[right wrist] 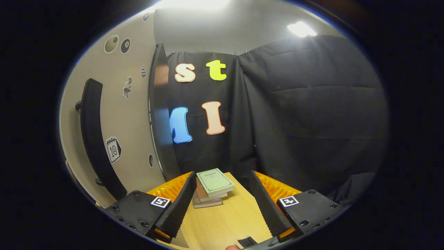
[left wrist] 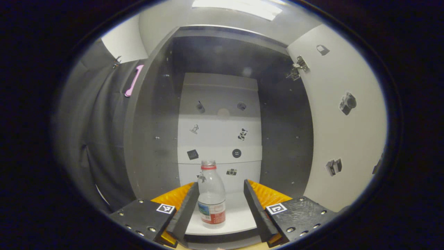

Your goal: Open the cabinet door with the right hand, grasp the bottle in the cabinet with the left hand and place it on the coaster, then close the cabinet door with the right hand.

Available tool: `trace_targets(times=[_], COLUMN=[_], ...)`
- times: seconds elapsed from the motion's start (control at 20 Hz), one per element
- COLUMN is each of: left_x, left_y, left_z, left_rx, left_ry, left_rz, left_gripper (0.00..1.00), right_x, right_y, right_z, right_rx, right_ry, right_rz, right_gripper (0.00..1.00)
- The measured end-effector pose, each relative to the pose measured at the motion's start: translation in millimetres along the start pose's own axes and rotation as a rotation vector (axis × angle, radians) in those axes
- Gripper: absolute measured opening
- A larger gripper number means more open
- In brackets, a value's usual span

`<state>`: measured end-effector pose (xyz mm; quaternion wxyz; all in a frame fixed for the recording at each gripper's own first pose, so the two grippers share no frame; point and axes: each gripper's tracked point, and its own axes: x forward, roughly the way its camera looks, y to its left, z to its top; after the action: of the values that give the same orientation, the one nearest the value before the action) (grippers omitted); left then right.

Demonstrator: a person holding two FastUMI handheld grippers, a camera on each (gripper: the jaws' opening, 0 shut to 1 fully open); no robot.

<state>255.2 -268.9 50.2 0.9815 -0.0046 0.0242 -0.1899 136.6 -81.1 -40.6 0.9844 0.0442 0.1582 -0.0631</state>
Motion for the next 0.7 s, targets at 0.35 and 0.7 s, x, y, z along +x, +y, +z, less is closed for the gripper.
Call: trace_targets(times=[0.35,0.7], left_x=[41,72], left_y=[11,25], left_z=[-22,-61], left_rx=[0.025,0.026], left_ry=[0.013,0.089], left_rz=[0.028,0.052], left_gripper=[0.77,0.82], right_x=[3,11], right_y=[-11,-5], right_z=[-10,-19], right_rx=[0.002,-0.012], right_ry=[0.027,0.056], right_rz=[-0.085,-0.099], right_gripper=[0.98,0.98])
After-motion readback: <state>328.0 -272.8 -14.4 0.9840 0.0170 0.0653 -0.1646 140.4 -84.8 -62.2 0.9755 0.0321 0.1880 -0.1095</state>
